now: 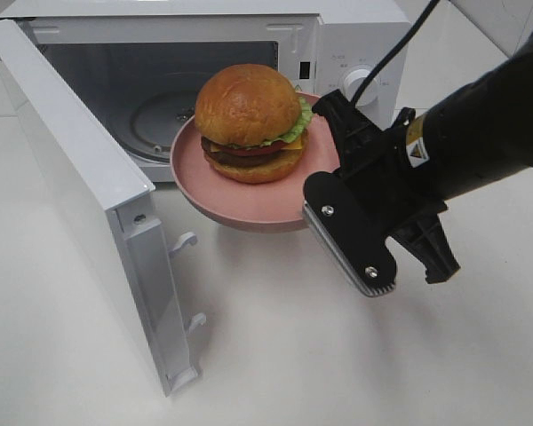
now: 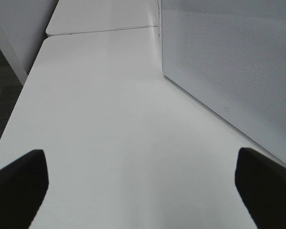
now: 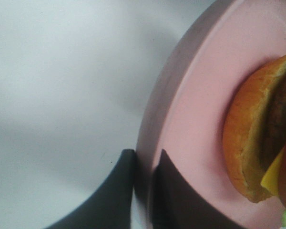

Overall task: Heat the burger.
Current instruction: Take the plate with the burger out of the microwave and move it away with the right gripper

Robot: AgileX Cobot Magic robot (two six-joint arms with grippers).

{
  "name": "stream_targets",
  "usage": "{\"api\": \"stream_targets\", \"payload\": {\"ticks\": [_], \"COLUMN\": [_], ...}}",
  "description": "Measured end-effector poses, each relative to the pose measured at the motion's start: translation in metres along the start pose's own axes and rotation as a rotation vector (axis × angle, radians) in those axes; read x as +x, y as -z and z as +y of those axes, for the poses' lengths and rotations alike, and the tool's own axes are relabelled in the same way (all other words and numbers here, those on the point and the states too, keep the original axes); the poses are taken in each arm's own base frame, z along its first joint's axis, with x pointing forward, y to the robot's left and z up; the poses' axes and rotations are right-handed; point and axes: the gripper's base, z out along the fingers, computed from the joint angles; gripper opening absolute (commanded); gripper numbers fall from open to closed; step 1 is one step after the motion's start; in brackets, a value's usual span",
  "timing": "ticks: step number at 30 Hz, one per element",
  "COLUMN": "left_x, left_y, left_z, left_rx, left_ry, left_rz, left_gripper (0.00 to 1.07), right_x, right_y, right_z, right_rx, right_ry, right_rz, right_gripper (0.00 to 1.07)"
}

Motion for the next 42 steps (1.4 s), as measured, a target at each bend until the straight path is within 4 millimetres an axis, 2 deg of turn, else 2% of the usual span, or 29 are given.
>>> {"api": "stream_targets", "payload": {"ticks": [4,10,12,15,17,20,25,33,35,42], "left_x": [0.000,0.000,0.000,0.000,0.000,0.000,0.000,0.000,0.000,0.000], "left_y": [0.000,0.000,0.000,0.000,0.000,0.000,0.000,0.000,0.000,0.000], "left_z": [0.000,0.000,0.000,0.000,0.000,0.000,0.000,0.000,0.000,0.000], "left_rx": [0.000,0.000,0.000,0.000,0.000,0.000,-0.001,-0.001,-0.001,-0.001], "left_ry": [0.000,0.000,0.000,0.000,0.000,0.000,-0.001,-0.001,-0.001,-0.001], "left_rz": [0.000,0.000,0.000,0.000,0.000,0.000,0.000,0.000,0.000,0.000], "left_gripper": [1.00,1.00,1.00,1.00,1.00,1.00,1.00,1.00,1.00,1.00], "right_x": [0.001,0.002,0.004,0.005,0.006,0.006,0.009,0.013,0.016,0.020], "right_y": [0.022,0.043,0.059,0.063,0.077,0.081,0.103,0.120,0.130,0.138], "right_z": [0.017,0.033,0.045,0.048,0.060,0.063,0.081,0.093,0.098,0.104], "right_rx": [0.014,0.008,0.000,0.002,0.005,0.005,0.001,0.006,0.012,0.009], "right_ry": [-0.050,-0.075,-0.095,-0.103,-0.139,-0.144,-0.195,-0.266,-0.332,-0.417], "right_rz": [0.003,0.014,0.029,0.033,0.044,0.049,0.077,0.112,0.147,0.192], "right_gripper": [0.00,0.00,0.00,0.00,0.00,0.00,0.00,0.00,0.00,0.00]}}
